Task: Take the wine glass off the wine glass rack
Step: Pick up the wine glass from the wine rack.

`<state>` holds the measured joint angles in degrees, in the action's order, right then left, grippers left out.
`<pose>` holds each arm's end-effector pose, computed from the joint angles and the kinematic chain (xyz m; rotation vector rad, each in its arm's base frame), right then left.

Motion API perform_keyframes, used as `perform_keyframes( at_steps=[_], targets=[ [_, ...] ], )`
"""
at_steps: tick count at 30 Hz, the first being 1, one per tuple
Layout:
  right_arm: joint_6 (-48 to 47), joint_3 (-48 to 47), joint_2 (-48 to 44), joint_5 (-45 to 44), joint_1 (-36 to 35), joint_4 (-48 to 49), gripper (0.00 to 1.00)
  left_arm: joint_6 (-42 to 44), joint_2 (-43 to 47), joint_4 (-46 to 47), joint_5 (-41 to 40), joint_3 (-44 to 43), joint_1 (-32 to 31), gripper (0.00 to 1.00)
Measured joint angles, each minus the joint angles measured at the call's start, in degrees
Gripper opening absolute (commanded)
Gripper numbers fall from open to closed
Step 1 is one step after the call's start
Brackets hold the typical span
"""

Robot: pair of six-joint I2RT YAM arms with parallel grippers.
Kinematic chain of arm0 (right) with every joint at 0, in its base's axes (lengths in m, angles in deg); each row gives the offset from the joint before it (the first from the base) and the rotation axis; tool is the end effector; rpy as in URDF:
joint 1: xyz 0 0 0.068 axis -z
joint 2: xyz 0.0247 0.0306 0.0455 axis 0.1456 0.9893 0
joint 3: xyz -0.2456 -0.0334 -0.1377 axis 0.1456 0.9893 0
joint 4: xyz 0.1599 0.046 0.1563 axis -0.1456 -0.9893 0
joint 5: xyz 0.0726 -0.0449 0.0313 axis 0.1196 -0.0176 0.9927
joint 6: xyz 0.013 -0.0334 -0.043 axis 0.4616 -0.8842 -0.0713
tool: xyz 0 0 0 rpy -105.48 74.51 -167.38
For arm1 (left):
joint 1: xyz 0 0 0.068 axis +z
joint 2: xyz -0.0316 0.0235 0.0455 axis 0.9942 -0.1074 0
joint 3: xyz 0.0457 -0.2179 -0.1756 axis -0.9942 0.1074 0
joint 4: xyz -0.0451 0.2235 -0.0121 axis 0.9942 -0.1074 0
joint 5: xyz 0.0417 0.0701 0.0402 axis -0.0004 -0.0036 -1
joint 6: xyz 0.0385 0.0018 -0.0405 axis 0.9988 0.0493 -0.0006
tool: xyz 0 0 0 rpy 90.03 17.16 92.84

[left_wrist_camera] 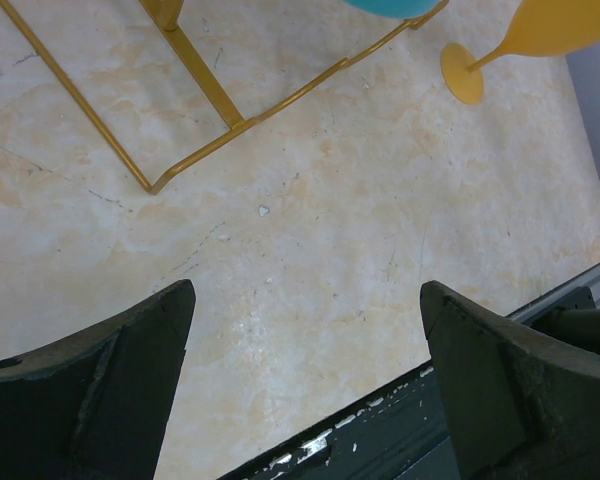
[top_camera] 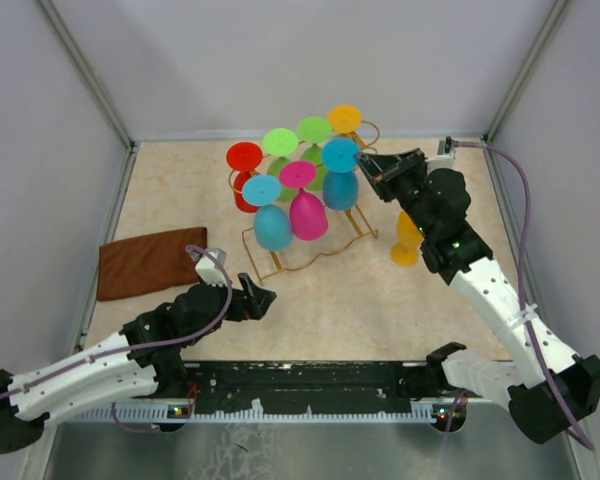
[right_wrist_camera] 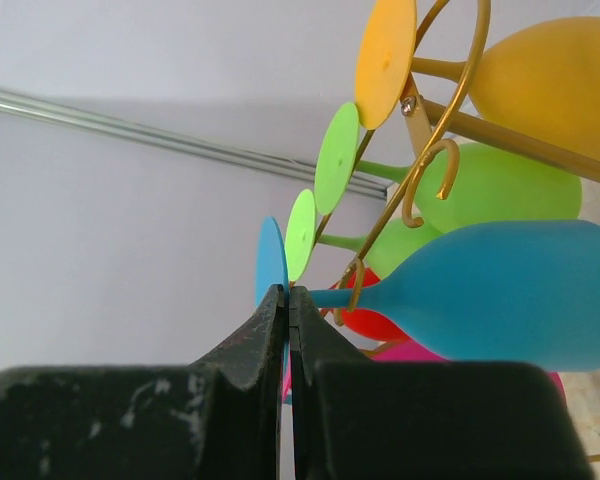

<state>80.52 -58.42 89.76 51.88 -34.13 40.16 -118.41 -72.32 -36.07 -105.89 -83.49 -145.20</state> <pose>0.1847 0.0877 0.4094 0.6814 1.5495 1.2897 0.0635 -0.0823 0.2459 0.0005 2.0498 -0.7682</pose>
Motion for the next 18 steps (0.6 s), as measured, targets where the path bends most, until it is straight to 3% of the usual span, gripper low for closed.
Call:
perform_keyframes(
  at_steps=[18],
  targets=[
    [-1.8, -0.5, -0.3, 1.7, 0.0, -2.4, 0.0, -0.3, -0.3, -1.4, -0.2, -1.0, 0.0, 0.99]
  ],
)
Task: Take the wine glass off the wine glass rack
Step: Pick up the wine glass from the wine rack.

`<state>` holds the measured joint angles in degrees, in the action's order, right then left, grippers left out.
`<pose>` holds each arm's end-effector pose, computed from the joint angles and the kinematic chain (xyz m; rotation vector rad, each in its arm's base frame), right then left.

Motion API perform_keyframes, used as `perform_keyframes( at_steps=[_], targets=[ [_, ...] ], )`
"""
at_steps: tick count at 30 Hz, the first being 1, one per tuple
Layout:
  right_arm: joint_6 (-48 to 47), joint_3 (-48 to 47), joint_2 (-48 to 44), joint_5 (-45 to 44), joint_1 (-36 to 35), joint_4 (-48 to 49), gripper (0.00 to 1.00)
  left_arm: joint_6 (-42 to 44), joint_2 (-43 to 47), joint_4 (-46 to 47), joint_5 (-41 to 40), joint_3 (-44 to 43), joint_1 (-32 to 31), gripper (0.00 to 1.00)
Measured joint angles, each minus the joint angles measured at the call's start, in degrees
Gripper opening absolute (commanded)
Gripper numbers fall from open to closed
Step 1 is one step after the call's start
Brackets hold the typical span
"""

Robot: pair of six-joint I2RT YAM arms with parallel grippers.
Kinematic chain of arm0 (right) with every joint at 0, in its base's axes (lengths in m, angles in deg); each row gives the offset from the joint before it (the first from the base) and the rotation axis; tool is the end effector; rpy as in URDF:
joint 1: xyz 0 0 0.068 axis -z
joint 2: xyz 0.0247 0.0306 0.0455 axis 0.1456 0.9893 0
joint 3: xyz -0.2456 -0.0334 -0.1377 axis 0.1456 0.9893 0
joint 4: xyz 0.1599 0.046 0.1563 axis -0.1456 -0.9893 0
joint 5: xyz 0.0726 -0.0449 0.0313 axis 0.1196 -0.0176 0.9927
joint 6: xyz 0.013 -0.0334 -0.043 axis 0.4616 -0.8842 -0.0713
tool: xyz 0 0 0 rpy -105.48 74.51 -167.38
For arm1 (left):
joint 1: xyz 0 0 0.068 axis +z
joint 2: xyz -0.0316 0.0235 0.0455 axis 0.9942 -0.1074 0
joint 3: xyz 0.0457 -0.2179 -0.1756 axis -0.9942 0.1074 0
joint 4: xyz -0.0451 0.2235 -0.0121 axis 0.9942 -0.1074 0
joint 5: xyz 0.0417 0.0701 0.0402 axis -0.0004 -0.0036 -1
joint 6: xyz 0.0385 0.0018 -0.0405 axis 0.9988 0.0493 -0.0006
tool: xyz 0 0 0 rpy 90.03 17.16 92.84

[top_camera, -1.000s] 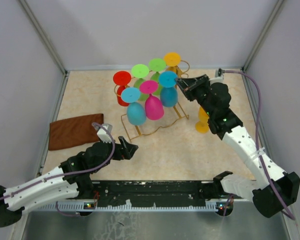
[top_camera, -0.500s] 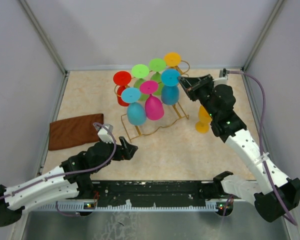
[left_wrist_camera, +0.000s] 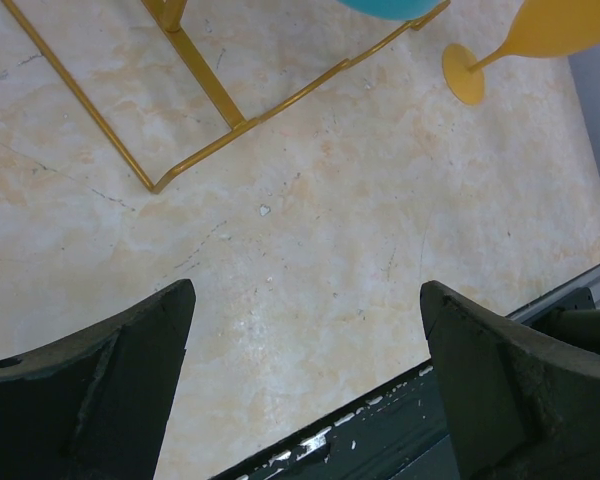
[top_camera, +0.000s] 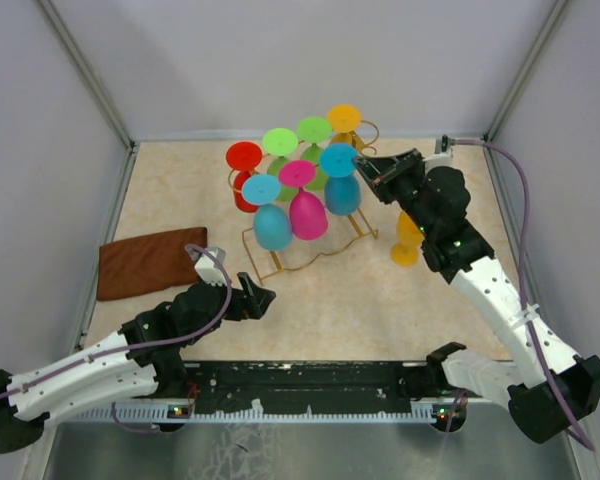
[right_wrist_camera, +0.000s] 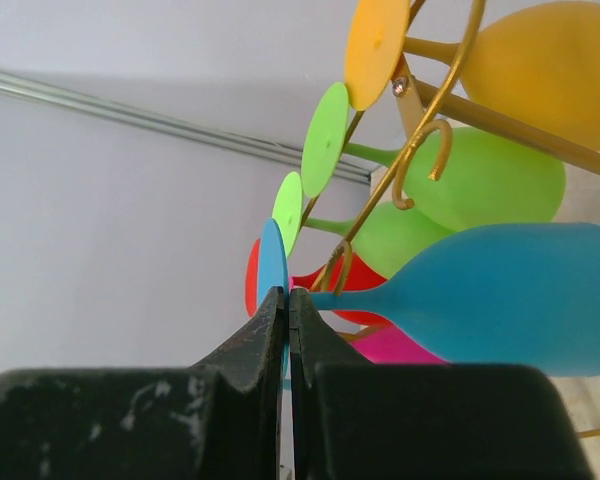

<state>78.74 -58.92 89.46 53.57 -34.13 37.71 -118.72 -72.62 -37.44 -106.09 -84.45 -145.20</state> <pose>0.1825 0.0879 0.4084 0.6443 1.5973 1.2735 0.0635 -0.0820 0.2484 -0.0035 2.0589 -0.7583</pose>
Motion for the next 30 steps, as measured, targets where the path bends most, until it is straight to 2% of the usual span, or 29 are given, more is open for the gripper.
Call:
perform_keyframes(
  at_steps=[20, 30],
  targets=[
    [-2.4, -1.7, 0.0, 1.4, 0.0, -3.0, 0.0, -0.7, 0.0, 0.0, 0.0, 0.0, 0.0, 0.99],
    [-3.3, -0.9, -7.6, -0.5, 0.0, -6.1, 0.0, -1.5, 2.1, -1.1, -0.6, -0.1, 0.0, 0.99]
  ],
)
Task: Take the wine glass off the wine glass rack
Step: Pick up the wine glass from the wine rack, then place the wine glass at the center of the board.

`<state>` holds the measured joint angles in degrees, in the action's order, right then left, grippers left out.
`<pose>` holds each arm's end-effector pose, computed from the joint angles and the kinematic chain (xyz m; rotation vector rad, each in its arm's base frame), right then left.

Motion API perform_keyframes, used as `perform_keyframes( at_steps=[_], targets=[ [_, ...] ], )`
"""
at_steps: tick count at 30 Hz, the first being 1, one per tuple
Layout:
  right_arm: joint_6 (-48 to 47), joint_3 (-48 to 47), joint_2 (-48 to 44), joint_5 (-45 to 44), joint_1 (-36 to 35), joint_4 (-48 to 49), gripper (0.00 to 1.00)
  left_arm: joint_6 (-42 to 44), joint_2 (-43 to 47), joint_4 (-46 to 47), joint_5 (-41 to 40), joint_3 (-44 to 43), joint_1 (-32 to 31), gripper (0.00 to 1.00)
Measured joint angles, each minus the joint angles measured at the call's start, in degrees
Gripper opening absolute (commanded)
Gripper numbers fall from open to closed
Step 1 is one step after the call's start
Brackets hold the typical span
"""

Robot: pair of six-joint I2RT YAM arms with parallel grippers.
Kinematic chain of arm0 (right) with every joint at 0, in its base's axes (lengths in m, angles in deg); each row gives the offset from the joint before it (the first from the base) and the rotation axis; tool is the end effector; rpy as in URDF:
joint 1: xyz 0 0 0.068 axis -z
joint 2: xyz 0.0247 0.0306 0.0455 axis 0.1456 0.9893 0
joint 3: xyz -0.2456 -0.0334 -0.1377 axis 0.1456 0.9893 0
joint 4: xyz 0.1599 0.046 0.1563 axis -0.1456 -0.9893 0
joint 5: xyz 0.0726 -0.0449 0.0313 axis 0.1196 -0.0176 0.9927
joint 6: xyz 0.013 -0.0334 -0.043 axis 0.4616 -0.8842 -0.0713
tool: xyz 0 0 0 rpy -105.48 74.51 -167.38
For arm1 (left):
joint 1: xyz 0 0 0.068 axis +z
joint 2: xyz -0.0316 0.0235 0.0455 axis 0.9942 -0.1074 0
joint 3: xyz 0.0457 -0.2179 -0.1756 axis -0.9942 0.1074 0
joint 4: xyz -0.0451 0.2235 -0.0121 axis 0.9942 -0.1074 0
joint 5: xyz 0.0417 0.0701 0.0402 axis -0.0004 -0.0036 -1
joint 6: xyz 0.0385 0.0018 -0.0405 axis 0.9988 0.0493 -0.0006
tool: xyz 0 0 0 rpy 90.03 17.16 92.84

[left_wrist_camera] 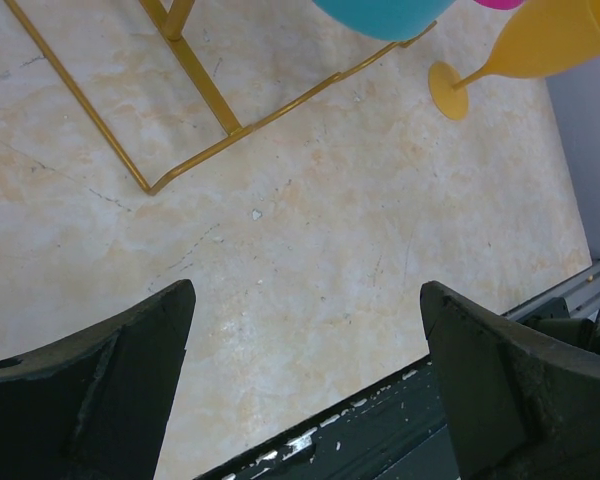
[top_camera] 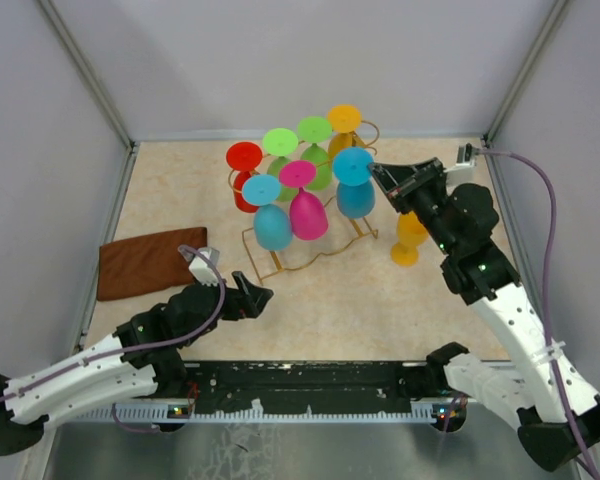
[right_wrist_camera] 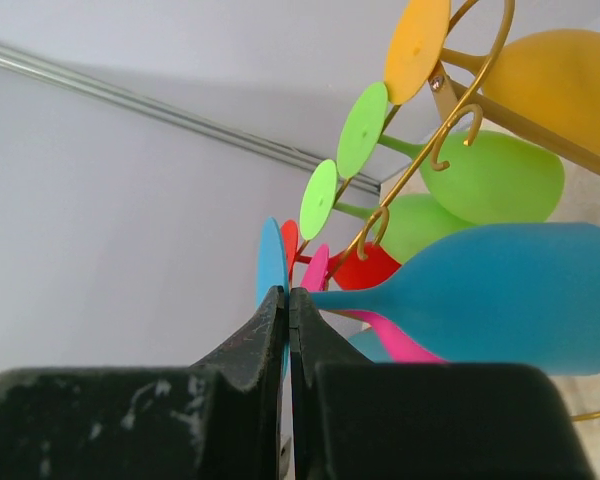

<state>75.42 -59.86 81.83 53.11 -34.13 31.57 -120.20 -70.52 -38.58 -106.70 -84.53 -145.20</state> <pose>0.1455 0.0697 0.4231 0.5848 1.5593 1.2455 0.0609 -0.0766 0.2498 -0.0427 2.0436 -0.7808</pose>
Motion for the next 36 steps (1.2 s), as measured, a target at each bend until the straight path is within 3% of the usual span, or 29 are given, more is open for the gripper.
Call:
perform_keyframes(
  at_steps=[7, 17, 21, 36],
  targets=[
    [-3.4, 6.6, -7.8, 1.7, 0.0, 3.0, 0.0, -1.0, 0.2, -0.2, 0.7, -0.9, 0.0, 0.99],
    [-16.8, 7.3, -10.2, 11.9, 0.0, 1.5, 0.0, 1.4, 0.7, 1.8, 2.2, -1.8, 0.0, 0.99],
    [-17.0, 14.8, -16.5, 18.7, 0.0, 6.6, 0.0, 3.3, 1.4, 3.8, 3.9, -1.9, 0.0, 0.99],
    [-22.4, 26.4, -24.0, 34.9, 0.0, 4.9, 0.0, 12.3, -4.5, 21.7, 20.7, -5.7, 0.0, 0.99]
  ],
)
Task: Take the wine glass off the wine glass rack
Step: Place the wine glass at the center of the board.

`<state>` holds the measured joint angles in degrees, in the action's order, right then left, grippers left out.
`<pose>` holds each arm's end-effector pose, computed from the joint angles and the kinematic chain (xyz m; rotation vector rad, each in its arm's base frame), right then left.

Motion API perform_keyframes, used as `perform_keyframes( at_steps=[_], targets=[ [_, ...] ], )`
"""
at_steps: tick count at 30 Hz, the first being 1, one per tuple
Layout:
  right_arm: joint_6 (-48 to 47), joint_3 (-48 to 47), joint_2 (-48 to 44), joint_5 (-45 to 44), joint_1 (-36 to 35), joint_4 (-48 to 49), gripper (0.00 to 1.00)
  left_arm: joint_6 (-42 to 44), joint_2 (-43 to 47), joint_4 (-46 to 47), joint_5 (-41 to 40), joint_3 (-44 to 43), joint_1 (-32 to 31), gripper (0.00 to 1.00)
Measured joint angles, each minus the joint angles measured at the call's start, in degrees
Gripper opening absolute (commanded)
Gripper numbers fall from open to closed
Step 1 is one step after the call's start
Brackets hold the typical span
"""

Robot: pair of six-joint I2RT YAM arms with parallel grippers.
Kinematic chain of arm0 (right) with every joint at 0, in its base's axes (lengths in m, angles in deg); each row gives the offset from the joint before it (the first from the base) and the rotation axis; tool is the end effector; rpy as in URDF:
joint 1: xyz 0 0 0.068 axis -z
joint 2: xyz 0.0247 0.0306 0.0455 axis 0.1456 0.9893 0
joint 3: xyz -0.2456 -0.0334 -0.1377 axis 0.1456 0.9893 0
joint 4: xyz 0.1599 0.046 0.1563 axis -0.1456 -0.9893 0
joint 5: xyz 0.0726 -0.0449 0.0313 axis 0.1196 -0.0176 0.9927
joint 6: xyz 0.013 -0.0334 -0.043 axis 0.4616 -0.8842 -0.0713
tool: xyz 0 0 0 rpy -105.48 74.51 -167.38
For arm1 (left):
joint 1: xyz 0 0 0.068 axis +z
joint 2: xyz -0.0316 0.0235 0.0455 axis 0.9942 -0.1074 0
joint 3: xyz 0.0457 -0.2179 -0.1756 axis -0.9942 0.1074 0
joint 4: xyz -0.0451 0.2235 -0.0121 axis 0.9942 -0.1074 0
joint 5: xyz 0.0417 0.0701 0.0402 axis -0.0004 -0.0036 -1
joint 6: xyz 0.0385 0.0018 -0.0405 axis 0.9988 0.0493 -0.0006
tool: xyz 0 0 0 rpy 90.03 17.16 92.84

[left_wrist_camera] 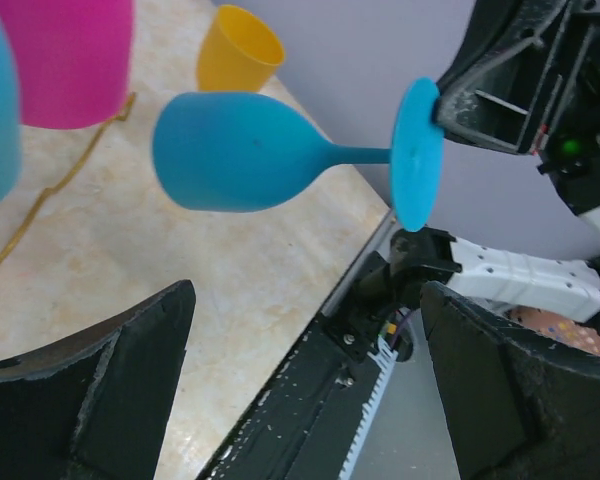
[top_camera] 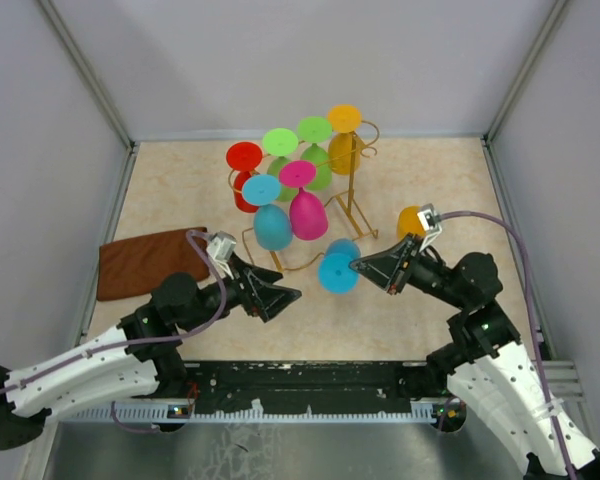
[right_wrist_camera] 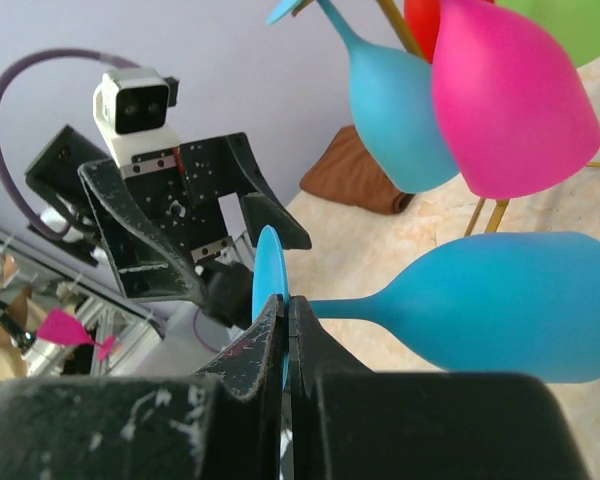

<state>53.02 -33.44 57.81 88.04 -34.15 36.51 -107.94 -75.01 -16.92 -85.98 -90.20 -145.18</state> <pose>0.0667 0.0563 0.3311 -0.2798 1.6451 1.3862 0.0610 -0.1045 0.3141 0.3283 1.7178 -1.2068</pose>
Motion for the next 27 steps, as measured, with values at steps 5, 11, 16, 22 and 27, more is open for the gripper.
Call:
perform_keyframes(
  at_steps=[5, 11, 16, 22, 27],
  targets=[
    [-3.4, 0.1, 0.0, 3.1, 0.0, -0.9, 0.0, -1.6, -3.9, 6.3, 6.9, 1.4, 0.0, 0.99],
    [-6.2, 2.4, 0.1, 7.0, 0.0, -1.4, 0.0, -3.0, -4.5, 10.0, 12.1, 2.0, 0.0, 0.97],
    [-7.3, 3.3, 0.5, 10.0, 0.0, -1.2, 0.0, -5.4, -5.1, 17.2, 15.0, 5.6, 0.0, 0.85],
    [-8.2, 3.4, 0.5, 12.5, 0.0, -0.9, 0.0, -7.5, -8.9, 21.4, 14.4, 7.1, -0.3, 0.8],
    [-8.8, 3.7, 1.5, 13.5, 0.0, -0.7, 0.0, -7.5, -14.6, 26.1, 15.4, 6.8, -2.1, 0.76]
  ],
)
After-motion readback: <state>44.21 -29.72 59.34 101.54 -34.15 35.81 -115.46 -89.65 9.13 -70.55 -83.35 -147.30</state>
